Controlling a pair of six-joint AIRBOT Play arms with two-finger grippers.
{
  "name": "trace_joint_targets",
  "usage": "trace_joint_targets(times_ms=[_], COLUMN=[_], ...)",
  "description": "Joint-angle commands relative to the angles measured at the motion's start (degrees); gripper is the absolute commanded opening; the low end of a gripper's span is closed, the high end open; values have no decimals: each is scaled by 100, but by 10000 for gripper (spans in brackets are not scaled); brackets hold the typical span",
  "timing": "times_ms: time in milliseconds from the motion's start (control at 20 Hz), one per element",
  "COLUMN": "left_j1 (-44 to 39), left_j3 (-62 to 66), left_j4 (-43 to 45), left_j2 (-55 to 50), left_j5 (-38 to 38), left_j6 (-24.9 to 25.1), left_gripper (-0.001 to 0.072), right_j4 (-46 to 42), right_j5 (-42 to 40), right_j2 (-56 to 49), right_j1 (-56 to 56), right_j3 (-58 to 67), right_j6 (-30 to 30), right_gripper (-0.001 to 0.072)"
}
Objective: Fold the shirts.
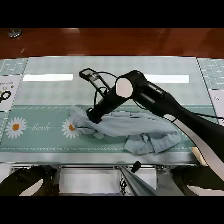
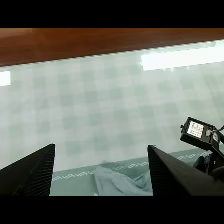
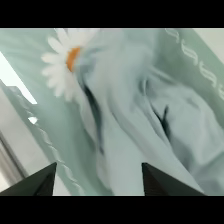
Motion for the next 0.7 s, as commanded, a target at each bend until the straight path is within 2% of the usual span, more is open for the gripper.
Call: trace_joint_targets(times_ms=[0, 150, 250, 400, 650], left_j1=[4, 2, 2, 4, 162], left_j3=[-590, -2256, -3585, -5602, -7656], left_j4=[-44, -345, -756, -1578, -2730], left_j2=[-125, -116, -70, 142, 463], left_j5=[-26, 7, 407, 1523, 2702], left_j6=[0, -258, -374, -732, -761], left_gripper=[707, 707, 708, 707, 707], right_j4=[-1508, -3093, -3206, -2437, -511], right_j5=[579, 1244, 1674, 1766, 1379], right_j2=[219, 918, 1200, 1556, 2002], right_j1=[-433, -1495, -2494, -4144, -6251], right_j3=[-11, -11, -26, -442, -1526], right_j6=[15, 140, 107, -275, -599], right_gripper=[587, 588, 590, 589, 588])
